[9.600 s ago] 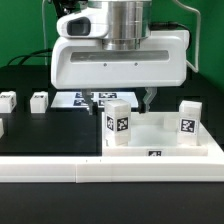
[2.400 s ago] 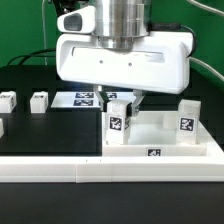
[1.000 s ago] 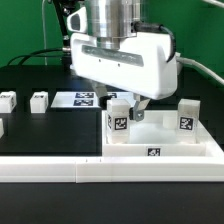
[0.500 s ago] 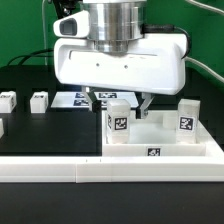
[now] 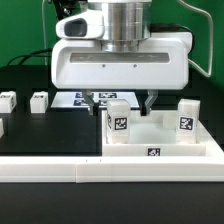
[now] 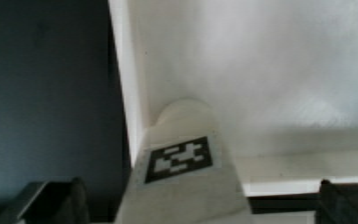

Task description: Assemble square table

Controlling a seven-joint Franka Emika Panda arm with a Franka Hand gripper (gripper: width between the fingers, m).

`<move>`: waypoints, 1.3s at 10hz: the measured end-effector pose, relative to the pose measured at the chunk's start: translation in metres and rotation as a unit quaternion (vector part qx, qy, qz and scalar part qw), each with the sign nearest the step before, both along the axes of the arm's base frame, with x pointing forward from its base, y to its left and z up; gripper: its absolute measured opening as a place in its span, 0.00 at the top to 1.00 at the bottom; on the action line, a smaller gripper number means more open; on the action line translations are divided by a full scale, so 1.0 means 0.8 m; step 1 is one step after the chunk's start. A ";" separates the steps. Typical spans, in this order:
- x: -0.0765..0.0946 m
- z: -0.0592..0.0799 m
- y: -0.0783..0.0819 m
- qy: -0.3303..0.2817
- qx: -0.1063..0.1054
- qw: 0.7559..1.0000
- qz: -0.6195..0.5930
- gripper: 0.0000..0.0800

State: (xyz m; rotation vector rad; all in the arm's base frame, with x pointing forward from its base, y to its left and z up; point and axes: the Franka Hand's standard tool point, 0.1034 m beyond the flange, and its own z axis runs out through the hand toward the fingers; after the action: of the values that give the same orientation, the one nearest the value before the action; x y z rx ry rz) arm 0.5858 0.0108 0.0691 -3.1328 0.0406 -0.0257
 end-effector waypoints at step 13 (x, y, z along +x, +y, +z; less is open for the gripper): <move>0.007 0.007 -0.007 -0.003 -0.016 0.990 0.143 0.64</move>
Offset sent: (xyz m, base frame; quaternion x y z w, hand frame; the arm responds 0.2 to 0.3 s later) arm 0.0019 -0.0038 0.0044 -0.0032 0.0000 -0.1952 0.9808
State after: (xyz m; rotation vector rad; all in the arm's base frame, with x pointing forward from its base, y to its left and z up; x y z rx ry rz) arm 0.5918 0.0048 0.0744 -3.1363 -0.4114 -0.0347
